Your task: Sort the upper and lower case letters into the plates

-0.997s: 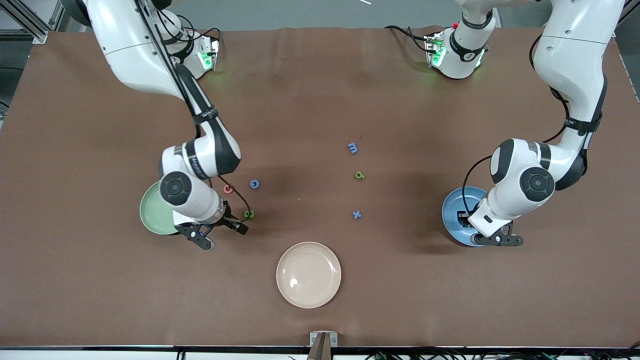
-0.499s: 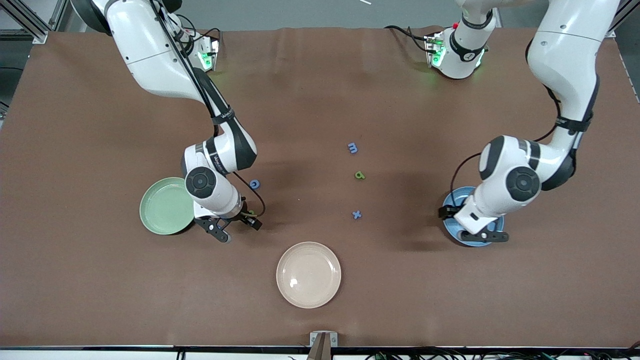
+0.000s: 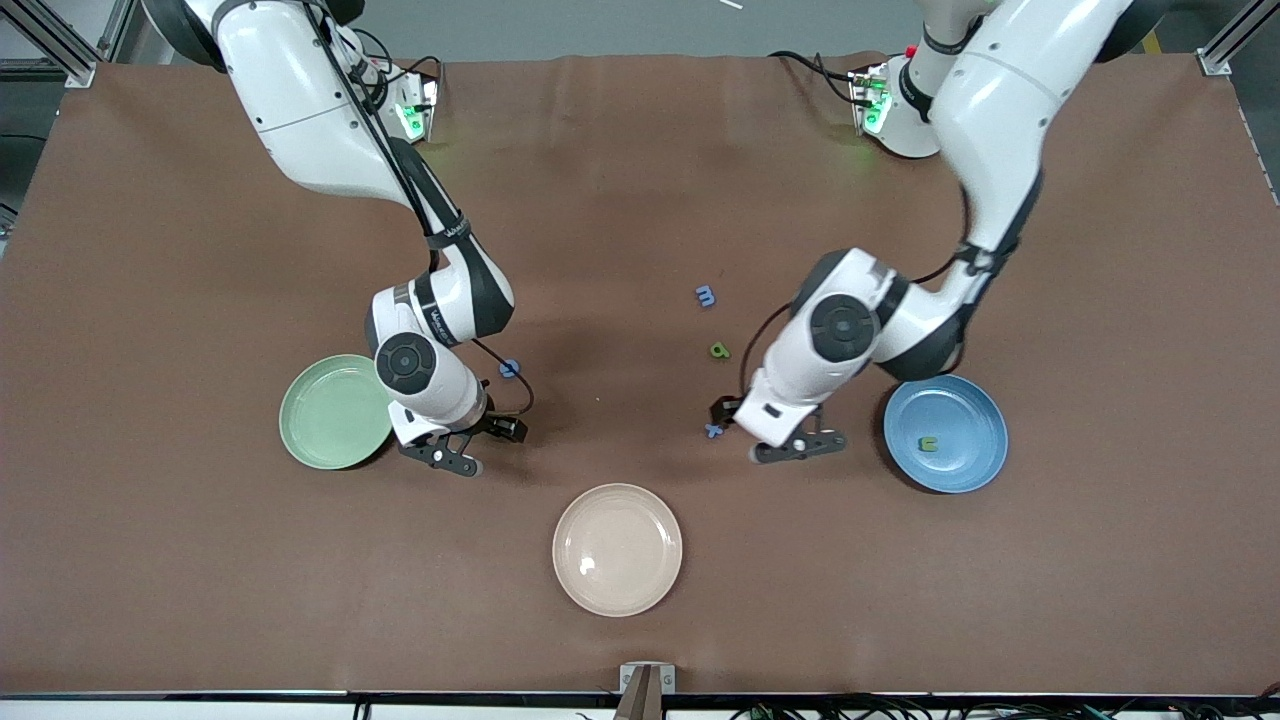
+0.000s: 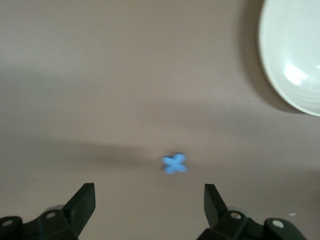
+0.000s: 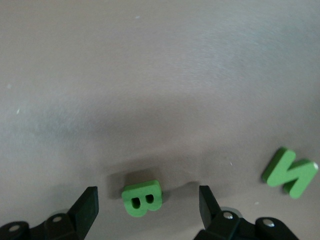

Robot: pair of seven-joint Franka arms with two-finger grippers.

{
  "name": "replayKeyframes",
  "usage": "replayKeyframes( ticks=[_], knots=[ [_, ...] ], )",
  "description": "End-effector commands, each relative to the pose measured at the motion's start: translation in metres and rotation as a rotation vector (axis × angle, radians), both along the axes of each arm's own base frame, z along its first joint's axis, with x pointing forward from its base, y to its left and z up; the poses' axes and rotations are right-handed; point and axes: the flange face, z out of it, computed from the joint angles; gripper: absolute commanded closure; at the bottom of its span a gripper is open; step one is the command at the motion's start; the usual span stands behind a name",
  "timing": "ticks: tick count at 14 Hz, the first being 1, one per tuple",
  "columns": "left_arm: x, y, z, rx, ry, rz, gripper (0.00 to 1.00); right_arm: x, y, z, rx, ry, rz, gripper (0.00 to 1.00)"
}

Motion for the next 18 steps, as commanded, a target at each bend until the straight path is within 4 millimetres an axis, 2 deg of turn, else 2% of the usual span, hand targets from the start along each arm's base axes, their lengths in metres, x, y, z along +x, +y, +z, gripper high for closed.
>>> replayKeyframes(
  ticks=[1,3,4,6,9,11,15,16,17,18],
  knots=[
    [0.010,-0.026,-0.026,0.030,0.000,0.060,0.07,-0.009,0.002,-0.001,-0.003,-0.002,0.134,0.20],
    [0.001,-0.039,-0.044,0.074,-0.002,0.067,0.17,-0.012,0.008,-0.002,-0.002,-0.004,0.152,0.27],
    [-0.001,-0.042,-0.053,0.093,-0.003,0.101,0.18,-0.015,0.015,-0.002,-0.002,-0.004,0.165,0.31],
    [-0.005,-0.043,-0.068,0.113,0.007,0.124,0.24,-0.015,0.015,-0.002,-0.003,-0.006,0.165,0.38],
    [-0.007,-0.045,-0.071,0.119,0.011,0.133,0.37,-0.014,0.014,-0.002,-0.003,-0.007,0.166,0.41],
    [-0.009,-0.045,-0.078,0.125,0.019,0.137,0.45,-0.012,0.010,-0.004,-0.003,-0.010,0.180,0.46],
    [-0.010,-0.045,-0.085,0.129,0.027,0.136,0.47,-0.006,0.000,-0.003,-0.001,-0.018,0.190,0.53],
    [-0.010,-0.045,-0.085,0.130,0.026,0.135,0.54,-0.006,-0.001,-0.003,-0.001,-0.018,0.201,0.59],
    [-0.010,-0.044,-0.084,0.131,0.029,0.139,0.68,-0.005,-0.003,-0.003,-0.001,-0.017,0.207,0.71],
    [-0.009,-0.043,-0.084,0.132,0.031,0.144,0.90,-0.004,-0.007,-0.002,-0.001,-0.014,0.203,0.89]
  ],
)
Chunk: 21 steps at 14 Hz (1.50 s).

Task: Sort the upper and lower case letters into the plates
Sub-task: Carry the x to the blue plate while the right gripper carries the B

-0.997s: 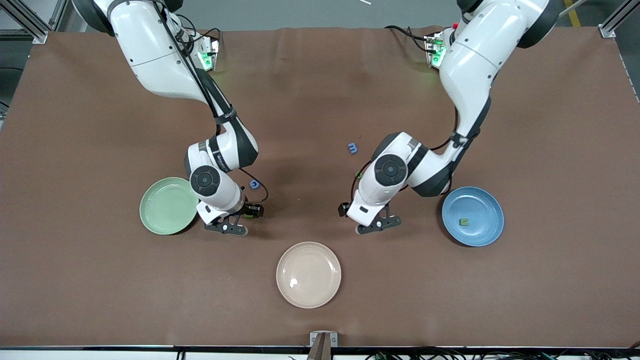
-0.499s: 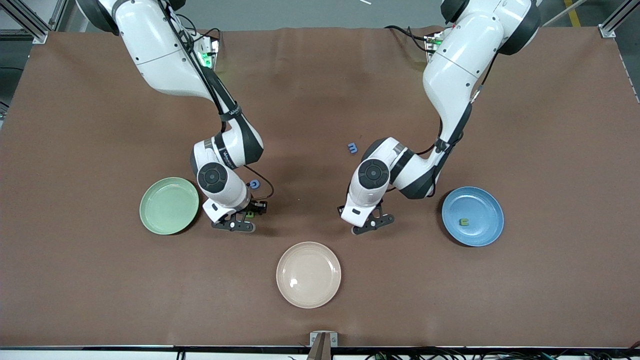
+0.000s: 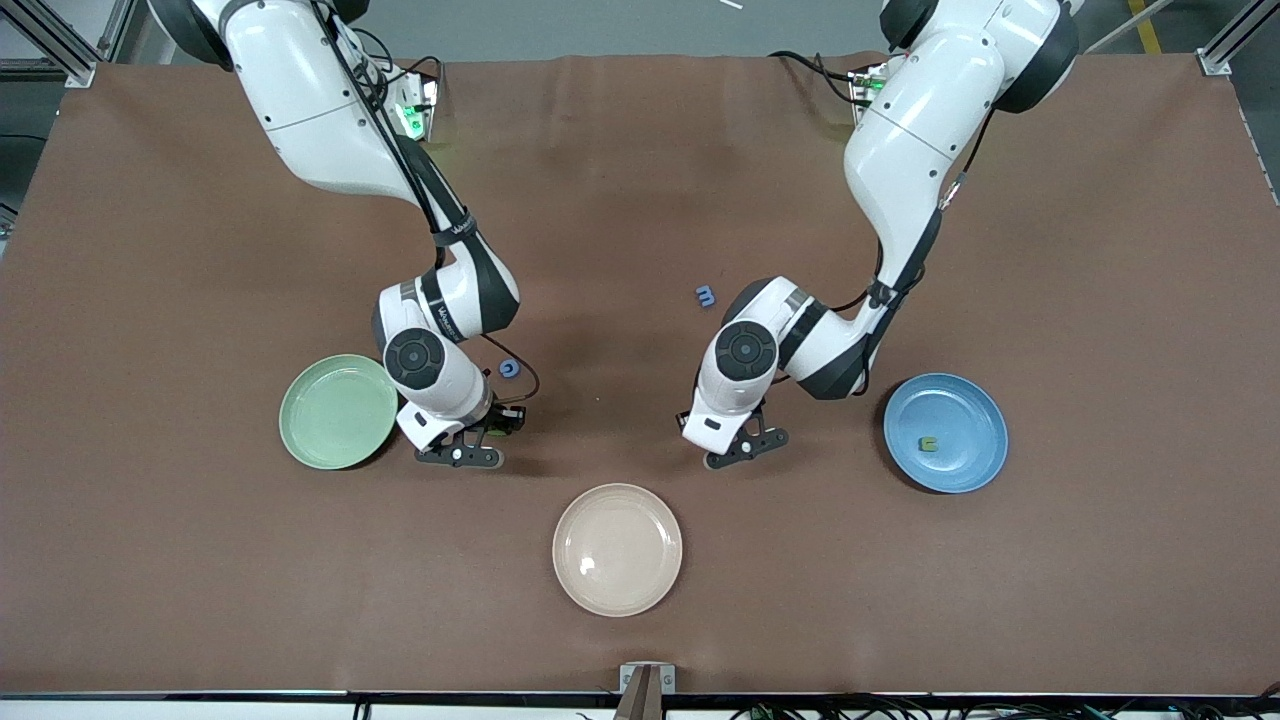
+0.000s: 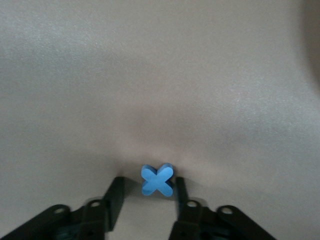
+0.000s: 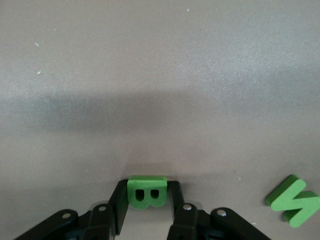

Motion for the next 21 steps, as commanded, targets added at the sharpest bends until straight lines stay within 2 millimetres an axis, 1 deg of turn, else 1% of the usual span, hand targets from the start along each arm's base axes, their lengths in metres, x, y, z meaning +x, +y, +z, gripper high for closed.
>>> replayKeyframes(
  ticks=[1,3,4,5,6,7,8,9,10,11,12,13,15,16,17,18,19,20,21],
  knots=[
    [0.006,0.000,0.002,0.014,-0.008,0.029,1.00,0.002,-0.015,0.001,0.004,0.001,0.002,1.00],
    [0.017,0.016,0.013,0.018,-0.020,0.048,1.00,0.010,-0.031,0.007,0.006,0.002,-0.018,1.00],
    [0.027,0.038,0.018,0.036,-0.005,0.071,1.00,0.010,-0.035,0.013,-0.001,0.030,-0.008,1.00],
    [0.032,0.062,0.030,0.055,0.015,0.089,1.00,0.013,-0.050,0.028,-0.009,0.075,0.000,1.00],
    [0.032,0.076,0.039,0.072,0.027,0.090,1.00,0.017,-0.068,0.054,-0.005,0.100,-0.001,1.00],
    [0.032,0.095,0.049,0.092,0.043,0.079,1.00,0.018,-0.084,0.072,-0.001,0.118,0.005,1.00],
    [0.034,0.128,0.056,0.103,0.053,0.077,1.00,0.019,-0.106,0.091,0.004,0.137,0.036,1.00],
    [0.036,0.160,0.065,0.105,0.059,0.067,1.00,0.020,-0.136,0.102,0.014,0.156,0.066,1.00],
    [0.036,0.195,0.075,0.108,0.065,0.051,1.00,0.015,-0.165,0.109,0.026,0.162,0.100,1.00],
    [0.037,0.227,0.082,0.111,0.068,0.032,1.00,0.008,-0.185,0.109,0.034,0.165,0.130,1.00],
    [0.036,0.249,0.081,0.112,0.083,0.014,0.99,0.000,-0.212,0.102,0.043,0.173,0.140,1.00],
    [0.035,0.265,0.076,0.113,0.095,0.019,0.99,-0.012,-0.231,0.090,0.047,0.170,0.149,1.00],
    [0.032,0.282,0.058,0.114,0.117,0.039,0.98,-0.034,-0.256,0.056,0.045,0.140,0.161,1.00],
    [0.030,0.294,0.047,0.100,0.105,0.057,0.94,-0.043,-0.267,0.039,0.040,0.118,0.160,1.00],
    [0.027,0.307,0.039,0.093,0.101,0.076,0.82,-0.046,-0.268,0.033,0.036,0.098,0.168,1.00],
    [0.027,0.313,0.037,0.093,0.105,0.083,0.54,-0.047,-0.267,0.028,0.035,0.095,0.166,1.00],
    [0.027,0.317,0.036,0.093,0.106,0.090,0.04,-0.048,-0.266,0.023,0.036,0.099,0.167,1.00],
    [0.027,0.318,0.042,0.096,0.106,0.096,0.00,-0.048,-0.266,0.021,0.037,0.102,0.165,0.98],
    [0.026,0.315,0.047,0.101,0.113,0.100,0.00,-0.048,-0.265,0.020,0.037,0.105,0.167,0.92]
  ],
)
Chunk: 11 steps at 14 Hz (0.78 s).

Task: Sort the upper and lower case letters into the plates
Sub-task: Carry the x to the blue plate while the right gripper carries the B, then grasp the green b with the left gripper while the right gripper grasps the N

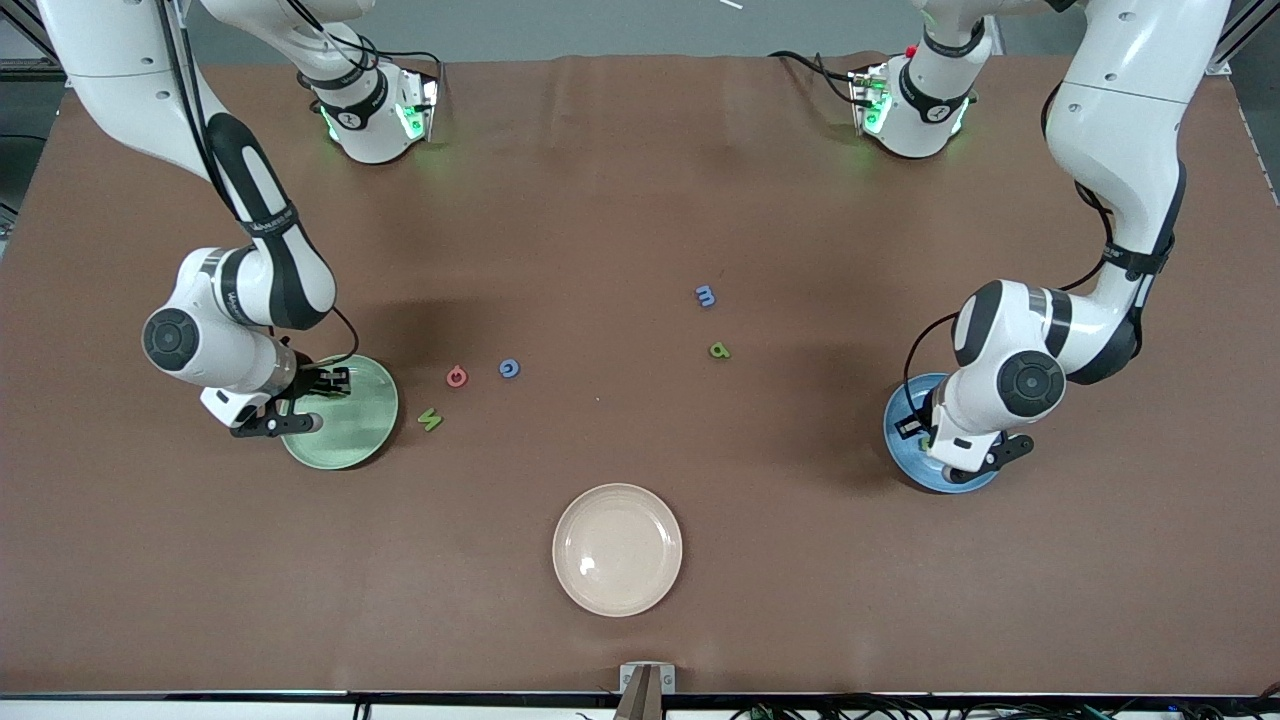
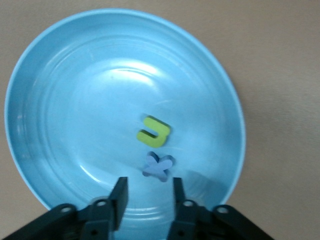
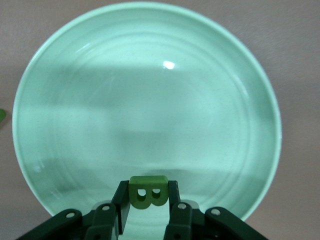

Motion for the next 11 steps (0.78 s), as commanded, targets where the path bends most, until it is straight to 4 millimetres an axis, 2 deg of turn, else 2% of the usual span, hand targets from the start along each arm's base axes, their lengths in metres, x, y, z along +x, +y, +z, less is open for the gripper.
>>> replayKeyframes(
  ticks=[1,2,3,6,8,11],
  knots=[
    [-0.006,-0.011,0.025,0.018,-0.001,-0.003,0.00,-0.003,0.002,0.004,0.011,-0.005,0.009,0.60],
    [-0.010,-0.030,0.036,0.007,-0.003,-0.012,0.00,-0.002,0.002,0.005,0.012,-0.006,0.006,0.12],
    [-0.014,-0.050,0.044,-0.001,-0.001,-0.006,0.00,-0.001,0.002,0.008,0.012,-0.008,0.006,0.00],
    [-0.032,-0.119,0.051,-0.023,-0.007,0.036,0.01,0.018,0.021,0.039,0.018,0.021,-0.018,0.00],
    [-0.051,-0.172,0.049,-0.034,-0.019,0.053,0.03,0.031,0.059,0.064,0.001,0.040,-0.112,0.00],
    [-0.076,-0.232,0.030,-0.053,-0.047,0.169,0.12,0.038,0.102,0.079,-0.024,0.011,-0.280,0.00]
  ],
)
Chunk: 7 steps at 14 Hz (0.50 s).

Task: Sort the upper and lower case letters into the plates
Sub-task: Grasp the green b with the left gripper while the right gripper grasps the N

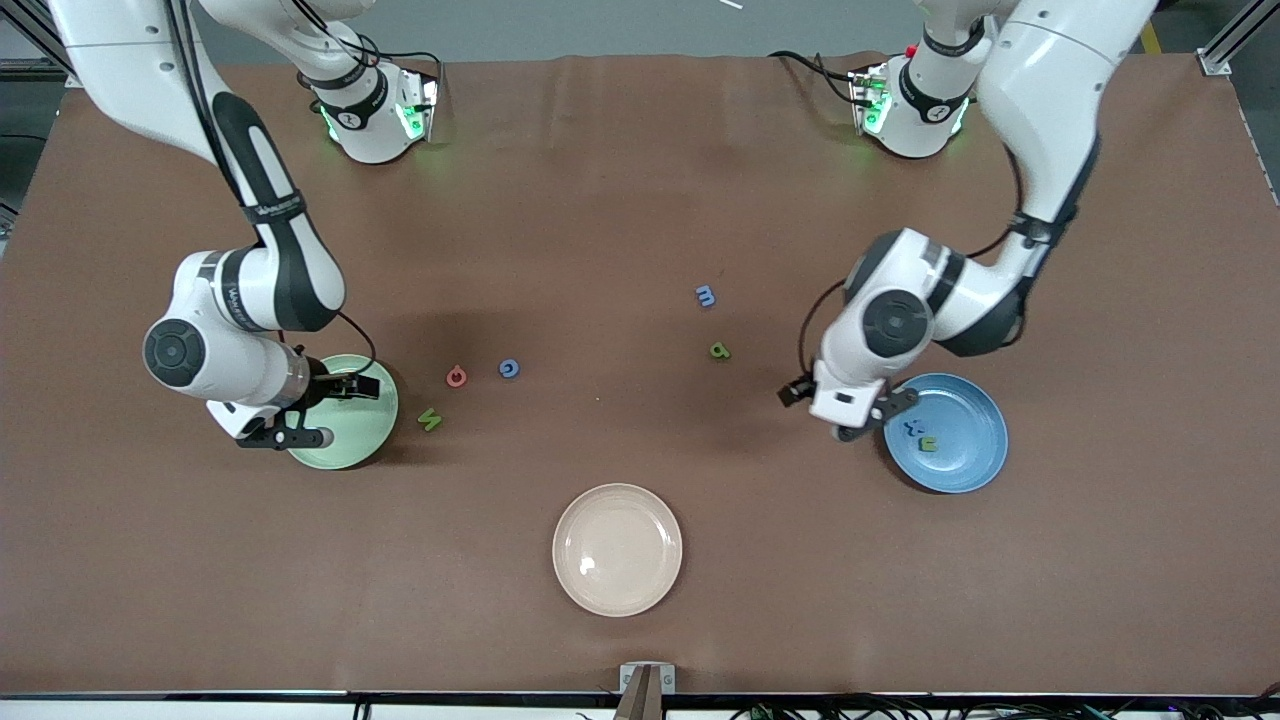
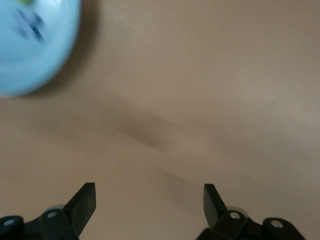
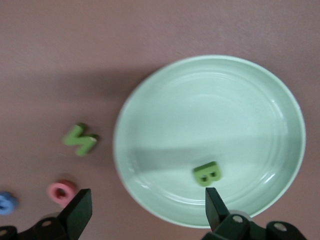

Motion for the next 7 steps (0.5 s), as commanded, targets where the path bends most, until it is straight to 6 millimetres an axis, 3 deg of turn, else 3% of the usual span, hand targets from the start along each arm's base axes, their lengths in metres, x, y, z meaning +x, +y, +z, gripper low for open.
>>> replayKeyframes(
  ticks=[1,4,7],
  knots=[
    [-0.023,-0.047,-0.019,-0.012,-0.021,0.077,0.14,0.000,0.041,0.013,-0.021,-0.015,-0.185,0.00],
    [-0.046,-0.075,-0.041,-0.023,-0.018,0.135,0.23,0.000,0.089,0.000,-0.046,-0.049,-0.417,0.00],
    [-0.070,-0.088,-0.056,-0.026,-0.018,0.196,0.28,0.003,0.101,-0.033,-0.048,-0.092,-0.560,0.00]
  ],
)
